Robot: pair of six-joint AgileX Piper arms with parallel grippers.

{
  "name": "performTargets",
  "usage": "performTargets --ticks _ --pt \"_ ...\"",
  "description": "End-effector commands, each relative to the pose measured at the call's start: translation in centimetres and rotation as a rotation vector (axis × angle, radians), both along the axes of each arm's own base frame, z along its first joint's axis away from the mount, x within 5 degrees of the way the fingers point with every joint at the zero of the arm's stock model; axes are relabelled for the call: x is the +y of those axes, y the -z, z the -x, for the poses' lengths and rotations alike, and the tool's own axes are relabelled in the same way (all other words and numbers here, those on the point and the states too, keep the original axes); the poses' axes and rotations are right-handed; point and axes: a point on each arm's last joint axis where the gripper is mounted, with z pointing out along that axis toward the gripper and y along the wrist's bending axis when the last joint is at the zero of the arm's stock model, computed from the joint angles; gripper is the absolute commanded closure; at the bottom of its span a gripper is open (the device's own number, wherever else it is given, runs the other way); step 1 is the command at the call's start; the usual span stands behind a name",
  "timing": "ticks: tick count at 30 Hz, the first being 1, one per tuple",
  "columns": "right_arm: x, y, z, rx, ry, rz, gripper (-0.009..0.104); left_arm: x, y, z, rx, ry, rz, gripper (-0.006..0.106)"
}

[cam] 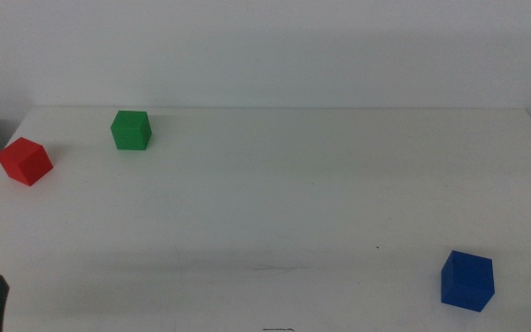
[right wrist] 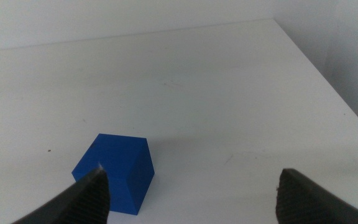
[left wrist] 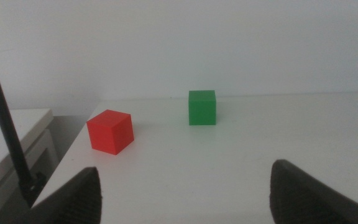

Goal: Stack red cubes first, then green, then blue cubes in a specific spot.

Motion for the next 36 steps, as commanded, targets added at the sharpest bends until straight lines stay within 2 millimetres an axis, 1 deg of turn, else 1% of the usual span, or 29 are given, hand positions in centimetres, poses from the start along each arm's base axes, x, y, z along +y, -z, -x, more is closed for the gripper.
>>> performTargets --ticks 1,12,14,16,17,23,27,30,32,36 --pt "0.0 -1.3 0.0 -0.11 0.0 0.018 0.02 0.1 -0.9 0.2 -0.095 -0.021 0.008 0.01" --pt "0.0 -1.3 0.0 -0.11 0.0 0.018 0.02 0.9 -0.9 0.2 -0.09 -0.154 0.007 0.01" --pt "0.0 -1.3 0.0 -0.11 0.0 0.018 0.02 1.0 -1.5 0.0 -0.08 -0.167 0.015 0.01" --pt "0.0 -1.3 0.0 -0.11 0.0 0.018 0.02 1.0 -2.8 -0.4 -0.058 -0.168 0.017 0.01" --pt "0.0 -1.3 0.0 -0.11 0.0 0.018 0.02 1.1 -3.8 -0.7 -0.032 -0.167 0.019 0.01" --pt "0.0 -1.3 0.0 -0.11 0.0 0.018 0.02 1.5 -10.0 -4.8 0.273 -0.131 0.029 0.01" --pt "0.0 -1.3 0.0 -0.11 0.0 0.018 0.02 1.9 -13.0 -8.0 0.545 -0.102 0.033 0.01" --pt "0.0 -1.3 0.0 -0.11 0.0 0.018 0.02 2.3 -14.4 -10.6 0.73 -0.08 0.041 0.01" --pt "0.0 -1.3 0.0 -0.11 0.0 0.018 0.02 2.6 -15.3 -12.2 0.814 -0.061 0.029 0.01" --pt "0.0 -1.3 0.0 -0.11 0.0 0.018 0.02 3.1 -16.0 -15.7 0.96 -0.009 -0.014 0.01"
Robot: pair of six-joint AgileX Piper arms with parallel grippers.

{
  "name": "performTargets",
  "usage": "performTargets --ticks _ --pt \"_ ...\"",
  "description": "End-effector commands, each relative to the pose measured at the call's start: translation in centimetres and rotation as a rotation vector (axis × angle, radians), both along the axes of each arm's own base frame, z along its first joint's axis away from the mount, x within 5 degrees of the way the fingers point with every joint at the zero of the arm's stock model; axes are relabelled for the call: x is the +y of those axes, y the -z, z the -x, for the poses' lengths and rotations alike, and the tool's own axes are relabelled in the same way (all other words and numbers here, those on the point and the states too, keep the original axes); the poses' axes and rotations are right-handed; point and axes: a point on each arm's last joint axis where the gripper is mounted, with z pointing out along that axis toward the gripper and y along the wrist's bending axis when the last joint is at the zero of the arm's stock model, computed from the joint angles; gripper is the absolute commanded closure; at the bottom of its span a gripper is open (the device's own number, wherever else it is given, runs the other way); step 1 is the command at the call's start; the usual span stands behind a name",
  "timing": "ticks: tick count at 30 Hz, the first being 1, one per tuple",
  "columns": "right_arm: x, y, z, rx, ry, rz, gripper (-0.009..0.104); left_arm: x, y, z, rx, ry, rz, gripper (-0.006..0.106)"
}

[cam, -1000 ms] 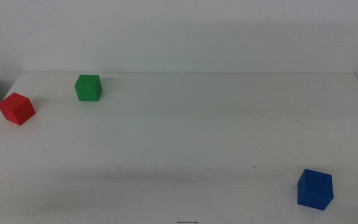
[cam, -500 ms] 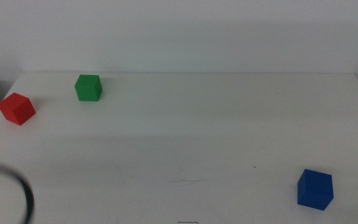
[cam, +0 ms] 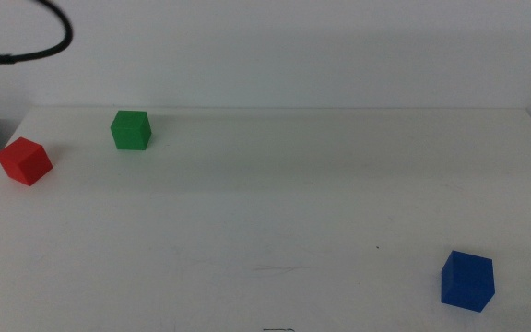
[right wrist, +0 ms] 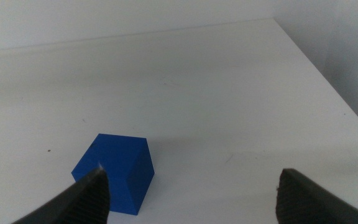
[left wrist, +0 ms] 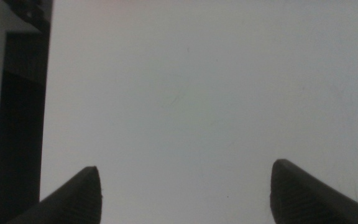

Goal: Stack red cubes first, then green, then blue cubes in a specific spot.

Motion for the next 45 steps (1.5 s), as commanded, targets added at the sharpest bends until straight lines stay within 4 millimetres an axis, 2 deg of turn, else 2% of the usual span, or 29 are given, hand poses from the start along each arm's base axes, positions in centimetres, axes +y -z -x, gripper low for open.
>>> performTargets --ticks 1,7,13,19,25,30,34,45 --pt "0.0 -1.3 0.0 -0.11 0.0 0.018 0.02 0.3 -1.6 -1.9 -0.013 0.033 -0.017 0.01" --pt "0.0 -1.3 0.0 -0.11 0.0 0.018 0.02 1.5 -1.5 -7.3 0.076 0.136 -0.074 0.01" --pt "0.0 -1.3 0.0 -0.11 0.0 0.018 0.02 4.2 -1.0 -12.6 0.174 0.203 -0.094 0.01" --pt "0.0 -1.3 0.0 -0.11 0.0 0.018 0.02 6.9 0.8 -18.4 0.217 0.269 -0.118 0.01" --pt "0.0 -1.3 0.0 -0.11 0.0 0.018 0.02 9.2 3.7 -22.8 0.212 0.326 -0.12 0.01" --pt "0.0 -1.3 0.0 -0.11 0.0 0.018 0.02 10.2 5.6 -25.3 0.196 0.358 -0.13 0.01" --pt "0.0 -1.3 0.0 -0.11 0.0 0.018 0.02 10.4 7.3 -26.6 0.198 0.401 -0.123 0.01" --pt "0.0 -1.3 0.0 -0.11 0.0 0.018 0.02 10.6 10.4 -27.9 0.217 0.441 -0.105 0.01"
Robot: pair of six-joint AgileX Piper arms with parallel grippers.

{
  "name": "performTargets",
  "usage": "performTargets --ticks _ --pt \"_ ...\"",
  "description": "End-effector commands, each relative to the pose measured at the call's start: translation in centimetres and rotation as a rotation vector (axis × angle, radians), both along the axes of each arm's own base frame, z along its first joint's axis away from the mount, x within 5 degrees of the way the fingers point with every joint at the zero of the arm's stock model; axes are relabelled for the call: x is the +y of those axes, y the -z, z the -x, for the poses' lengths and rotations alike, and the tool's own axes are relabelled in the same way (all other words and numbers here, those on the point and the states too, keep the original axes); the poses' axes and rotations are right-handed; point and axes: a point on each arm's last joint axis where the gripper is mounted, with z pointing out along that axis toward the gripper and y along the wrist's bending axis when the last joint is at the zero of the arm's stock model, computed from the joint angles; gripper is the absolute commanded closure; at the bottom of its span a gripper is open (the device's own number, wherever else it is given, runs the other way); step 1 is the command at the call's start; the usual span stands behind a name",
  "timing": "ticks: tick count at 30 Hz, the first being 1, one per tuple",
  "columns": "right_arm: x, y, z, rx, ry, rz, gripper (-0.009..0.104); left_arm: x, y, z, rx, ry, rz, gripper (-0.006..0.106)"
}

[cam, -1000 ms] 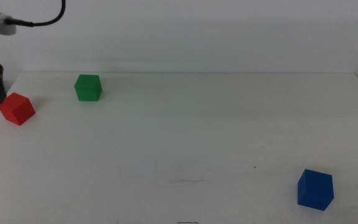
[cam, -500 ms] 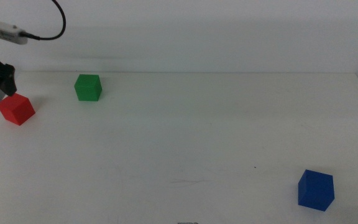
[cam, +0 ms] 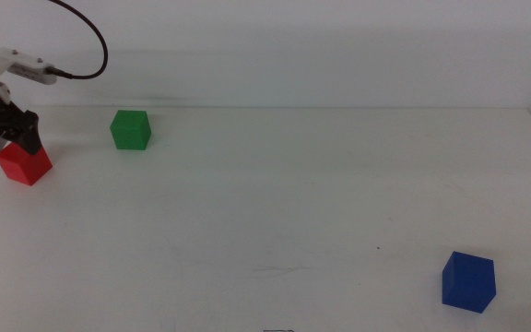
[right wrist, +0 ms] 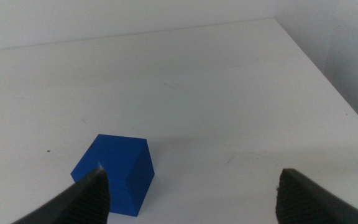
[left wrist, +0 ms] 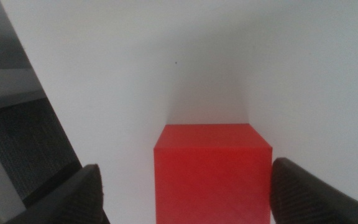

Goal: Stack red cubes first, then green, then blue cubes in a specific spot.

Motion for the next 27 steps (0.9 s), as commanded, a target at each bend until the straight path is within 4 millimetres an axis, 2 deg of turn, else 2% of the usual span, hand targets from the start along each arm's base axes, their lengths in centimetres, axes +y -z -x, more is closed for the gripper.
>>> performTargets --ticks 1,7,13,18,23,25,27 --pt "0.0 -1.3 0.0 -0.11 0.0 0.018 0.02 -0.5 -2.8 0.7 -0.009 0.014 0.013 0.01" --pt "0.0 -1.3 0.0 -0.11 0.0 0.018 0.02 -0.6 -1.7 0.6 0.018 0.016 0.038 0.01" --pt "0.0 -1.3 0.0 -0.11 0.0 0.018 0.02 -0.5 -1.5 0.5 0.026 0.016 0.031 0.011" --pt "0.0 -1.3 0.0 -0.11 0.0 0.018 0.02 -0.5 -1.5 0.5 0.026 0.014 0.032 0.036" --pt "0.0 -1.3 0.0 -0.11 0.0 0.018 0.02 -0.9 -1.8 0.5 0.018 -0.028 0.067 0.074" --pt "0.0 -1.3 0.0 -0.11 0.0 0.018 0.02 -1.5 -2.7 0.5 0.003 -0.046 0.074 0.082" --pt "0.0 -1.3 0.0 -0.11 0.0 0.018 0.02 -2.6 -3.7 0.6 -0.008 -0.038 0.06 0.086"
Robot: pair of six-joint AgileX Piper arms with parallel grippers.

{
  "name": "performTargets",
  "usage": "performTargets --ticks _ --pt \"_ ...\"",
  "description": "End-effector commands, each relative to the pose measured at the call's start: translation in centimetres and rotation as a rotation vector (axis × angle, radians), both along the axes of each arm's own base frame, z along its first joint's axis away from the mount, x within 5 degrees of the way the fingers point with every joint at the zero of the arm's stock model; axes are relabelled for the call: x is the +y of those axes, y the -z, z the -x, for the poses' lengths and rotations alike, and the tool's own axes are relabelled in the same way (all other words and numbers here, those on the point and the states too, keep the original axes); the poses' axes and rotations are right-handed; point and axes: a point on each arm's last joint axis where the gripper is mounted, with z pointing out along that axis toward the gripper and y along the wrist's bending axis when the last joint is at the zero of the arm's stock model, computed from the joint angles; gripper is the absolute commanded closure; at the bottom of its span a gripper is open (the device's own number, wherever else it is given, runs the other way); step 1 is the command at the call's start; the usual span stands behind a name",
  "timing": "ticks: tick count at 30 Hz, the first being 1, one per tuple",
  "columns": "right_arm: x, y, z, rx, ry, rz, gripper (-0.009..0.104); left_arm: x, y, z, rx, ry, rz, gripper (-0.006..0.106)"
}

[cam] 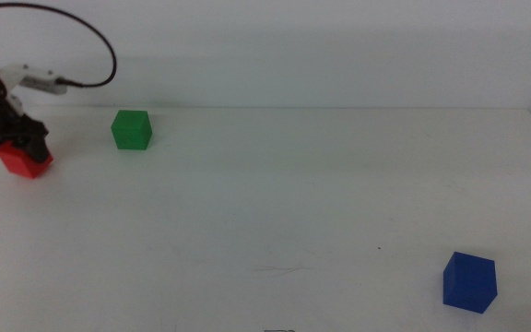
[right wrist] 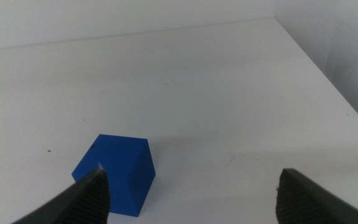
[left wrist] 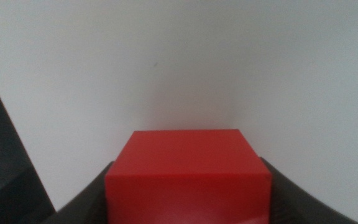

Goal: Stack red cubes first, then green, then blue cubes in a specific spot.

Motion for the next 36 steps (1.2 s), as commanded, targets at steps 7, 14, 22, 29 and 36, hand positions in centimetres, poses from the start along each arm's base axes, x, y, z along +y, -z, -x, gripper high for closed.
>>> performTargets --ticks 7,14,22,29,36 --pt "0.0 -1.3 0.0 -0.11 0.0 0.018 0.02 -6.7 -8.1 3.6 0.015 -0.048 0.011 0.083" --pt "0.0 -1.3 0.0 -0.11 0.0 0.018 0.02 -13.6 -9.0 9.4 0.16 -0.217 0.135 0.082" --pt "0.0 -1.3 0.0 -0.11 0.0 0.018 0.02 -24.8 -10.8 12.6 0.125 -0.326 0.071 0.082" --pt "0.0 -1.3 0.0 -0.11 0.0 0.018 0.02 -35.4 -9.5 15.5 0.016 -0.351 0.12 0.082" --pt "0.0 -1.3 0.0 -0.11 0.0 0.018 0.02 -39.7 -7.9 17.0 -0.068 -0.367 0.114 0.082"
